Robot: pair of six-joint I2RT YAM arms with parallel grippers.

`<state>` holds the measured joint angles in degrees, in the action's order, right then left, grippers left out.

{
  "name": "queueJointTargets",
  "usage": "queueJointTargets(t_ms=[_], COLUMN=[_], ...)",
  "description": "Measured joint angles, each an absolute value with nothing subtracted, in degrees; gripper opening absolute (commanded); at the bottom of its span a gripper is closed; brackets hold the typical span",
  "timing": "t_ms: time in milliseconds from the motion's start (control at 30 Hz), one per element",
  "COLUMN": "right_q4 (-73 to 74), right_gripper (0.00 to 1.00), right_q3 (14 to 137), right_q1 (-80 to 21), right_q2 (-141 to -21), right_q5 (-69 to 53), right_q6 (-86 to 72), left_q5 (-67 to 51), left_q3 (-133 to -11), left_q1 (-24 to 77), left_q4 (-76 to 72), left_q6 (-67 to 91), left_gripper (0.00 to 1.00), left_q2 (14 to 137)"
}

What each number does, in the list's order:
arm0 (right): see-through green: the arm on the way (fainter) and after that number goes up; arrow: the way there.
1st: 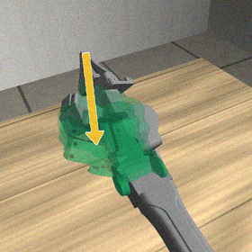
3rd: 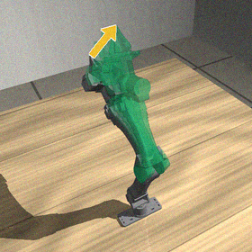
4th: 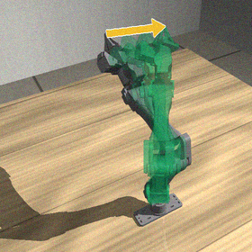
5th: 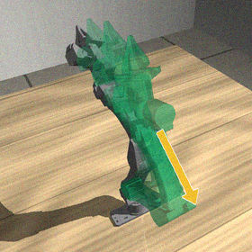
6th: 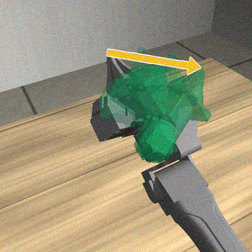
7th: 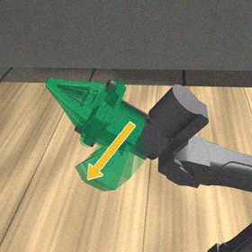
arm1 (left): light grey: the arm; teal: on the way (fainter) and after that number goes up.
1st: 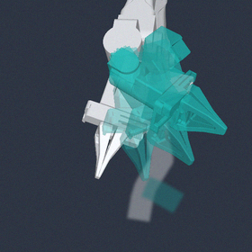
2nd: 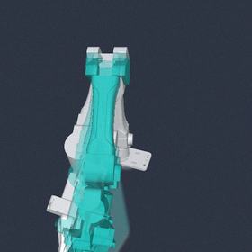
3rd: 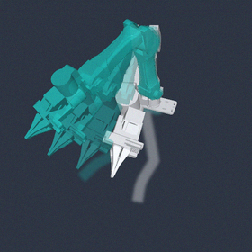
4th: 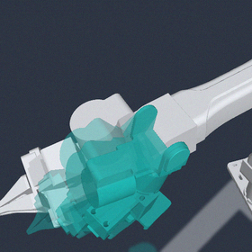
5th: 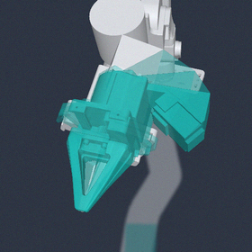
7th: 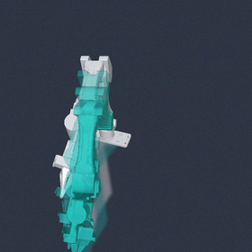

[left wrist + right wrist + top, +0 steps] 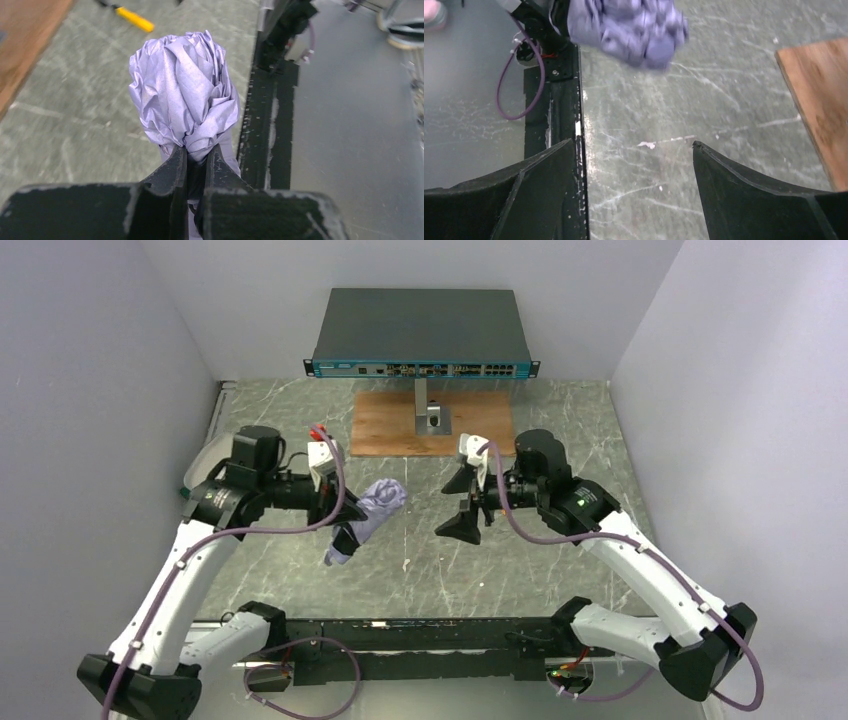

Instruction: Open the umbrella

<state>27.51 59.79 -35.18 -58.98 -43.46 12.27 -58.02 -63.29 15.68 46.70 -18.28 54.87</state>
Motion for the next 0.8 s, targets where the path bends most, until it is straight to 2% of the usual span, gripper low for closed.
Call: queueJointTargets(t_ms=[67, 167, 367, 467, 567, 633, 700, 733, 767, 800], right_q4=[26.76, 25.58, 24.80, 24.08, 23.86, 23.88, 24.71, 25.04, 25.50, 25.58], right_gripper=[0.96, 0.99, 0.98, 0.92, 0.60, 0.46, 0.32, 0.22, 0.11, 0.01], right_q3=[60.45, 61.58, 61.69, 61.56, 61.43, 61.43, 61.21, 61.10, 61.08, 61.04], right_q1=[-38.28, -41.98, -44.27, -44.84, -45.52, -45.82, -45.93, -45.95, -45.98, -45.98], right_q2=[-59.72, -61.89, -64.18, -64.18, -64.97, -65.87, -66.35, -66.37, -66.32, -66.22], right_q5=[-42.54, -41.15, -40.47, -40.99, -41.21, -40.75, -40.32, -39.88, -39.42, -39.05], right_q6=[14.15, 19.11, 32.91, 39.31, 45.01, 48.21, 50.57, 51.68, 52.69, 53.65], left_q5=[-59.16, -60.23, -61.19, -61.04, -60.69, -60.64, -60.03, -59.96, -59.90, -59.90], left_q3=[-63.46, -66.24, -76.99, -78.46, -79.50, -80.07, -80.73, -81.10, -81.36, -81.47], left_q1=[20.14, 25.67, 30.63, 30.85, 31.38, 31.66, 31.68, 31.51, 31.29, 30.87], left_q4=[45.32, 48.05, 54.59, 54.33, 54.17, 54.15, 54.85, 55.18, 55.24, 55.24], left_q6=[-18.96, -23.27, -31.11, -31.33, -31.05, -30.81, -31.20, -31.66, -32.05, -32.36], left_gripper=[0.00, 0.00, 0.00, 0.00, 0.00, 0.01, 0.08, 0.16, 0.27, 0.45], left_q2=[56.03, 60.05, 73.01, 76.14, 78.72, 79.99, 80.93, 81.30, 81.38, 81.38])
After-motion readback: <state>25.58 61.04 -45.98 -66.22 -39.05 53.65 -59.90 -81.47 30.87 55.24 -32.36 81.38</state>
